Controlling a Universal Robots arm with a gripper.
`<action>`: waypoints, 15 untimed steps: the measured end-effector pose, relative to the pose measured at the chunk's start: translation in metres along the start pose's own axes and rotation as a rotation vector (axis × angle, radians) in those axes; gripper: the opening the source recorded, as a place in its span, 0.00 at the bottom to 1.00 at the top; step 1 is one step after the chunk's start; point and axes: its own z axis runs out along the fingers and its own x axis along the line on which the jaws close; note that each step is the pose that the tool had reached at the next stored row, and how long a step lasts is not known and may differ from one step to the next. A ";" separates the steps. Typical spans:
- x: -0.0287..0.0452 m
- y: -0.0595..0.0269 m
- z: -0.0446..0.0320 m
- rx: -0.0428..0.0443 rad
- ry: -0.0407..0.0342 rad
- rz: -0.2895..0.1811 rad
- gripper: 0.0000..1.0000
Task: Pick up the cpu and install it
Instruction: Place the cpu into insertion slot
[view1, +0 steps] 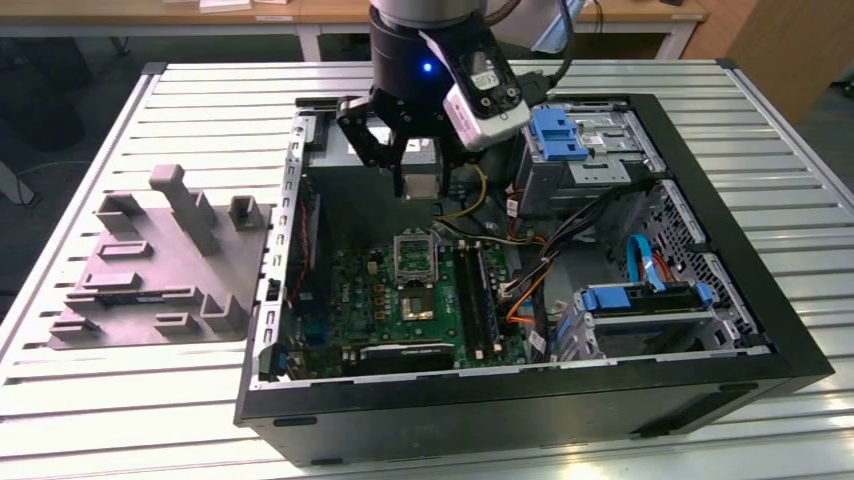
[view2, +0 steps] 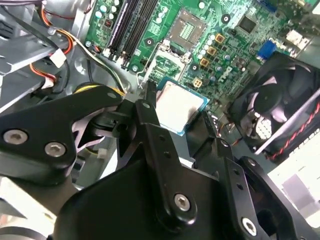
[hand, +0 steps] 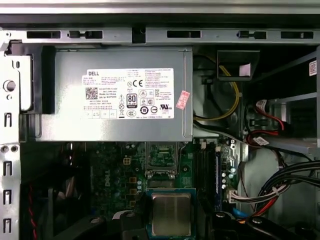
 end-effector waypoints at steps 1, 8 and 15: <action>0.0000 -0.0021 0.0005 0.0005 0.0004 -0.001 0.47; 0.0000 -0.0056 0.0118 0.0004 0.0008 -0.007 0.47; 0.0000 -0.0089 0.0228 0.0006 0.0071 -0.019 0.47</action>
